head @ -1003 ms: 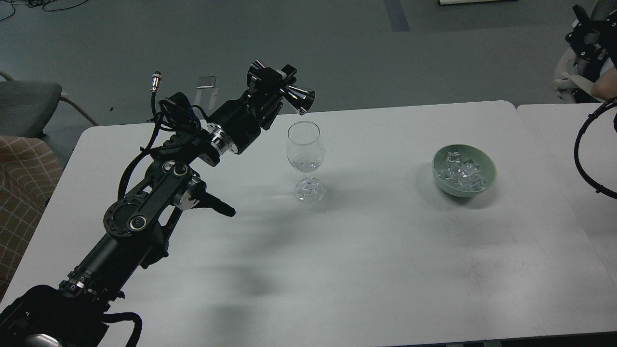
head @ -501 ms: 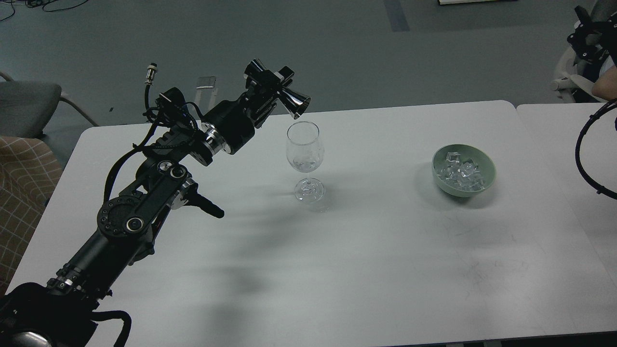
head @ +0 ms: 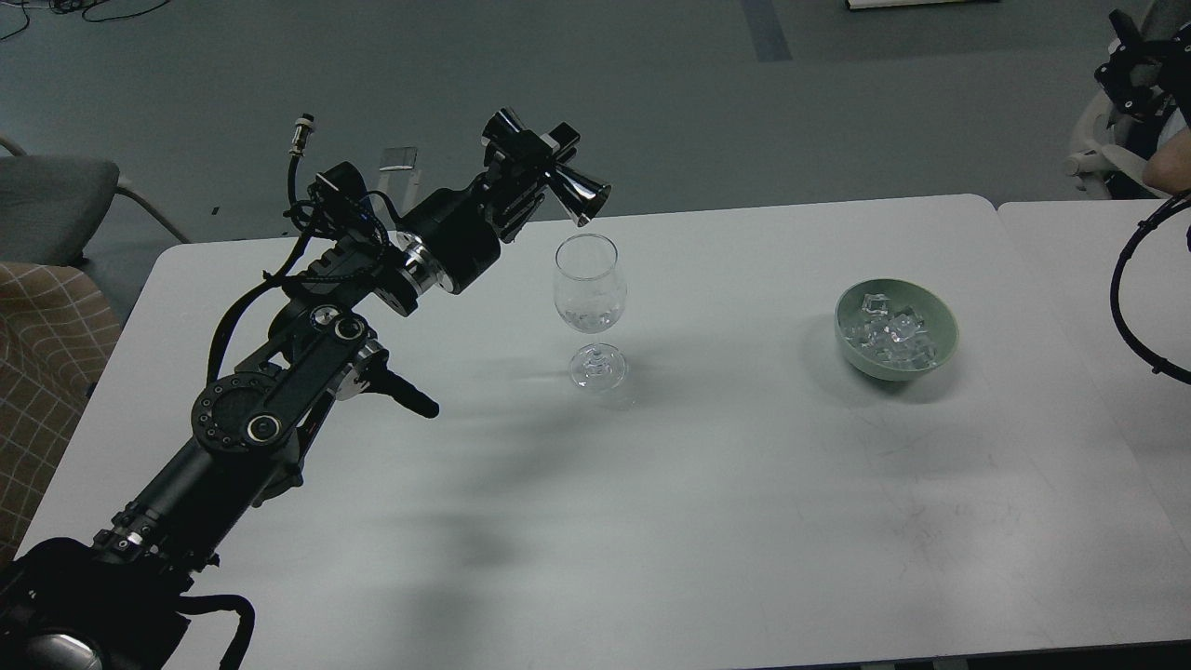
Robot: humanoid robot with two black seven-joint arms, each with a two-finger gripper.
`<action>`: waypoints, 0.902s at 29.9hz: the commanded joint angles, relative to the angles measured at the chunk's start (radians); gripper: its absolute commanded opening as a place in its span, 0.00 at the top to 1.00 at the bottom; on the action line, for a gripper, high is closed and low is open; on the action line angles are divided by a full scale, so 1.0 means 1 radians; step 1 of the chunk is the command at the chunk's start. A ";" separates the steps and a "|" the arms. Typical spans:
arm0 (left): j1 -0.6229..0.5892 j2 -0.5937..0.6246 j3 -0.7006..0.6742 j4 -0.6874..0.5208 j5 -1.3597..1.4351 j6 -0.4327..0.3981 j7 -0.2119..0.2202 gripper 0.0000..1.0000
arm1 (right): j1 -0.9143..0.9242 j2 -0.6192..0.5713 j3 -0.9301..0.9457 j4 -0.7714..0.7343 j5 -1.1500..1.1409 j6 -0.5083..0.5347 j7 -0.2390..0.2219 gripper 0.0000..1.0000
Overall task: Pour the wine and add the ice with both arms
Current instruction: 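Move the jigger back from the glass toward the table edge with the left gripper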
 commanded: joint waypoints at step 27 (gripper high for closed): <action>0.206 0.014 -0.334 0.019 -0.920 0.045 -0.002 1.00 | -0.008 -0.001 -0.009 -0.003 -0.014 0.000 -0.001 0.00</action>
